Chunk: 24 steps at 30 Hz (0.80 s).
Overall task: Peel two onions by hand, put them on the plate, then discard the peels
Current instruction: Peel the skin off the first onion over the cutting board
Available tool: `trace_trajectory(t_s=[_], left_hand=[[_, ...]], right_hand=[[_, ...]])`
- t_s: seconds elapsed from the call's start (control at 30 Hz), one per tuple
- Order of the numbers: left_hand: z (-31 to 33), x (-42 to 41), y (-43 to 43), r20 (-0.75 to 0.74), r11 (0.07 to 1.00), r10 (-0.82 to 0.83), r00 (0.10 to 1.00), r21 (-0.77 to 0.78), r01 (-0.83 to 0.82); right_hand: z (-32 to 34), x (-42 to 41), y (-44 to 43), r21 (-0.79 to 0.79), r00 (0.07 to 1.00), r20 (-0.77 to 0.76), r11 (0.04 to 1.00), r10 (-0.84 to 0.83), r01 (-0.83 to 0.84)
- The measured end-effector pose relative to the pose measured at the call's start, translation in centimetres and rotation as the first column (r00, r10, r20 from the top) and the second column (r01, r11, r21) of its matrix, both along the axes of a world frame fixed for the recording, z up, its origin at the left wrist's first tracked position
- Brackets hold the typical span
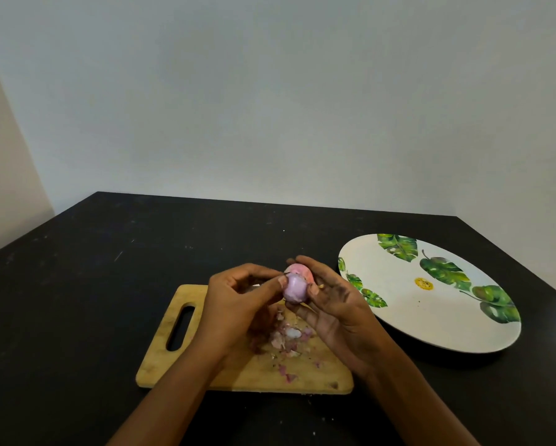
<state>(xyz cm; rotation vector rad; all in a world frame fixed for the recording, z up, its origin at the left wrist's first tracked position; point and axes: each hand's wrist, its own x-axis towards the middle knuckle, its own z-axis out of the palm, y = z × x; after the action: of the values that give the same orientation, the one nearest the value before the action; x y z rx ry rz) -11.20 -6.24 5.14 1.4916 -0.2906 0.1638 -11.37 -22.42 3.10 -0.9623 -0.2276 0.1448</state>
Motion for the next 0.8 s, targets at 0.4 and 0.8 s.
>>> trace_trajectory(t_s=[0.4,0.8], left_hand=[[-0.8,0.1,-0.3,0.229,0.980,0.117,0.966,0.133,-0.150],[-1.1,0.8,0.1,0.186,0.918,0.336,0.923,0.154,-0.365]], right_hand=[[-0.3,-0.2,0.3,-0.083,1.000,0.021,0.997,-0.005,0.007],[0.1,-0.2,0.7,0.078,0.995,-0.075,0.995,0.065,-0.059]])
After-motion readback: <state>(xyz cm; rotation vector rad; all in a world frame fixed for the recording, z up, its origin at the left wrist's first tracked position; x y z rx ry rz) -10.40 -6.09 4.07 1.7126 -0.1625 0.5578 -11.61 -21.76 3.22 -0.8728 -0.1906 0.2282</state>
